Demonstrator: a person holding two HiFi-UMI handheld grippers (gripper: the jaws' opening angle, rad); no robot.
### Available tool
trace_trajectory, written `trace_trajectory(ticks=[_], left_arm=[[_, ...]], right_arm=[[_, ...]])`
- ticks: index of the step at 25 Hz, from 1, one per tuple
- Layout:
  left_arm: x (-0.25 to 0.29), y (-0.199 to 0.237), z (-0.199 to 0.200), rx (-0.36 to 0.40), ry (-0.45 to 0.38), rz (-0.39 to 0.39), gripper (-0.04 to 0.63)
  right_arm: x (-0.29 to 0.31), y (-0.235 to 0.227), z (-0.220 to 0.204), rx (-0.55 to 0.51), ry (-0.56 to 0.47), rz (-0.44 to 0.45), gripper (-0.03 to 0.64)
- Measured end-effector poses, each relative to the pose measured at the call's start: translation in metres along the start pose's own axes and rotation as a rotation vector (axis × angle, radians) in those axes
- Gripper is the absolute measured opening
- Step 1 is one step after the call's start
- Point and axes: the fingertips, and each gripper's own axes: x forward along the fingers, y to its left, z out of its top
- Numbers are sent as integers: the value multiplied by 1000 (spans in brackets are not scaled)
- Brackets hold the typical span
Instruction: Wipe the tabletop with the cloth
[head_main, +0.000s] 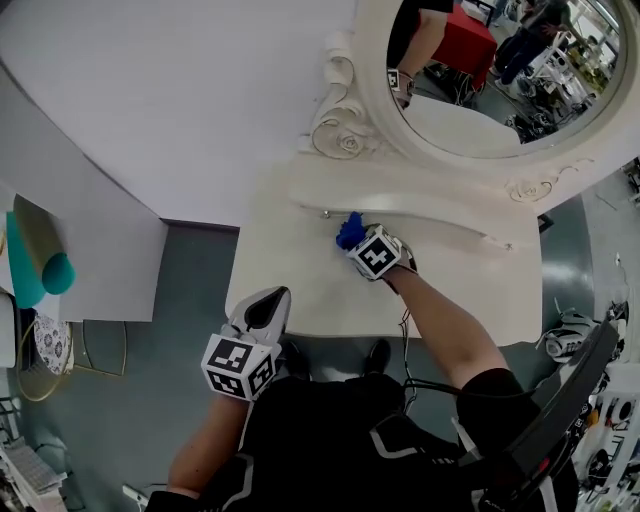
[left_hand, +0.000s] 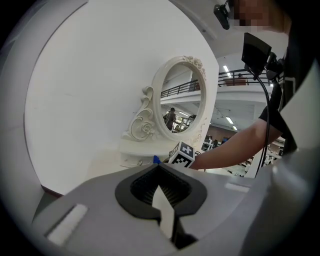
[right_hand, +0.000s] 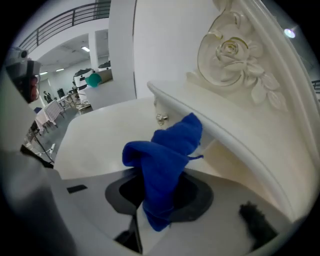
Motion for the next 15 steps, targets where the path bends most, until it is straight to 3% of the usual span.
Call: trace_trajectory(ticks=[8, 12, 15], left_arm=[[24, -20, 5, 0, -9, -24, 9], [38, -42, 7, 26, -10, -89, 9], [47, -53, 8, 27, -8, -102, 9]], right_arm=[[-39, 92, -48, -124, 0, 151, 121], [-61, 134, -77, -175, 0, 215, 121], [-74, 160, -93, -168, 4, 274, 121]])
